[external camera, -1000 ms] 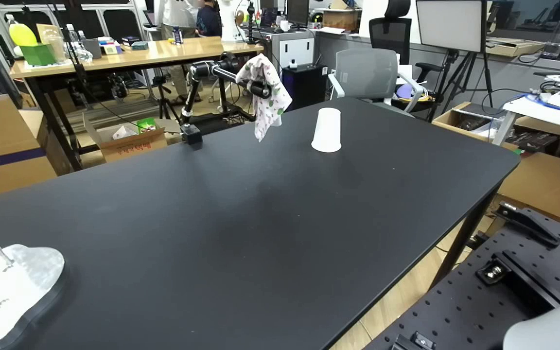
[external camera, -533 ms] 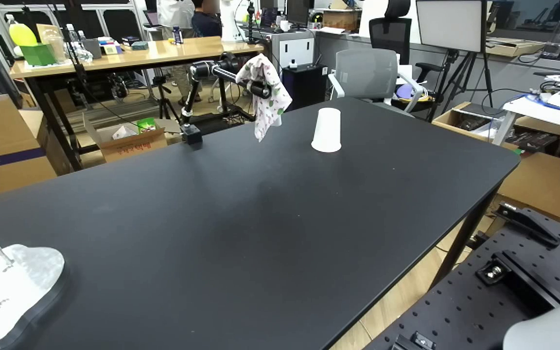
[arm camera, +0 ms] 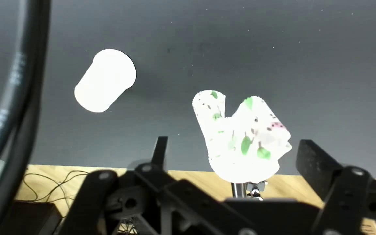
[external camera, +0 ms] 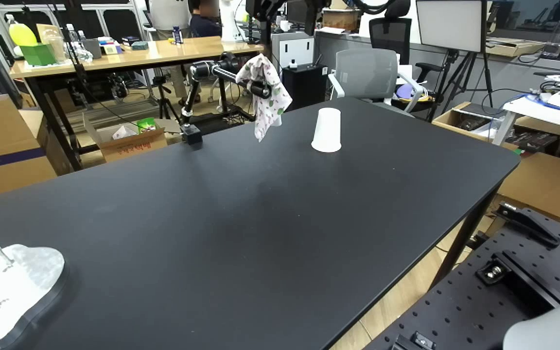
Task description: Unhang the cloth and put it on the table
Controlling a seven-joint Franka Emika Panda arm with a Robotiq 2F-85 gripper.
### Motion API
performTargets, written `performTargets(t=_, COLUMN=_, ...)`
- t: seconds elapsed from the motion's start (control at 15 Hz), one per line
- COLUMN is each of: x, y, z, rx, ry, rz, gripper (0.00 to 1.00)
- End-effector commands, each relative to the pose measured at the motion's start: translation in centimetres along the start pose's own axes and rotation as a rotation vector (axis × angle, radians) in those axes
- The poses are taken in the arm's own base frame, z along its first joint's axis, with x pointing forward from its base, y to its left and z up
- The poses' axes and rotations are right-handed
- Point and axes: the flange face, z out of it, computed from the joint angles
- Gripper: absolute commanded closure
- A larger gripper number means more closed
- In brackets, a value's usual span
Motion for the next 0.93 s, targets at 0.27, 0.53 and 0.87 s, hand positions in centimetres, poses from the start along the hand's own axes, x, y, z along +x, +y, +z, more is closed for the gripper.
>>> performTargets(t=0.27, x=3.1, y=-2.1, z=2.8, rx=0.037, ry=-0.015, rz=-0.108, gripper=0.25)
performTargets(t=0.53, x=3.5, y=-2.3, z=3.0, rx=0.045, ry=-0.023, rz=-0.128, gripper=0.55)
performTargets(t=0.87, x=3.3, y=-2.1, z=3.0, rx=0.057, ry=-0.045, rz=-0.133, gripper=0.89)
